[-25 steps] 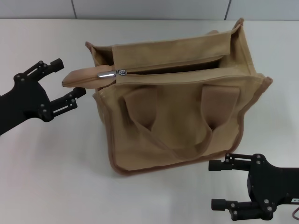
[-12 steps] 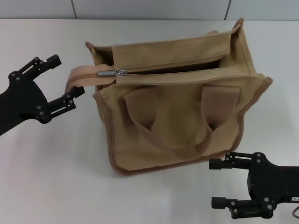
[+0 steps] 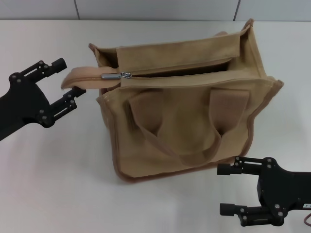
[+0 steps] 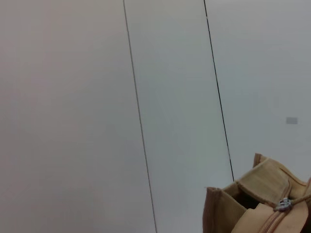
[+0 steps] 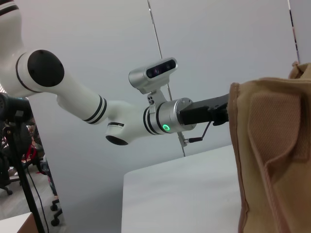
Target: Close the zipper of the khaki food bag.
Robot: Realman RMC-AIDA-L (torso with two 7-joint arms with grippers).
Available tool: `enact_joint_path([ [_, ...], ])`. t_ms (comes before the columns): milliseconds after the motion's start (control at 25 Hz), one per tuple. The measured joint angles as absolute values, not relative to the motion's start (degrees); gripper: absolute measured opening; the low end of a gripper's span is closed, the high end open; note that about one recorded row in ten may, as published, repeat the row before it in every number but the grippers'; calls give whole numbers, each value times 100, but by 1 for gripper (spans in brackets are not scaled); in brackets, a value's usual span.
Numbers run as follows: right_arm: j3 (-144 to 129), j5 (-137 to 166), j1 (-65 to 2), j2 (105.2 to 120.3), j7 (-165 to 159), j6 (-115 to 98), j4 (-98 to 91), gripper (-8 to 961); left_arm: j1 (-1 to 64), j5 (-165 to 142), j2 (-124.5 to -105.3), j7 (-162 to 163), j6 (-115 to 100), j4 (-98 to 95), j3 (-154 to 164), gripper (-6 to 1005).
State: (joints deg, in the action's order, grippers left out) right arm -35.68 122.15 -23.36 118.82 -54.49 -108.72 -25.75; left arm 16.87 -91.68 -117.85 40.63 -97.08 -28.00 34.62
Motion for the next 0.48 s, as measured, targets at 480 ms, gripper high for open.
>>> enact_joint_path([
  [480, -3524, 12214, -2349, 11882, -5449, -10872, -2575, 758, 1712, -9168, -11757, 3923, -9999, -2856, 3469, 444],
])
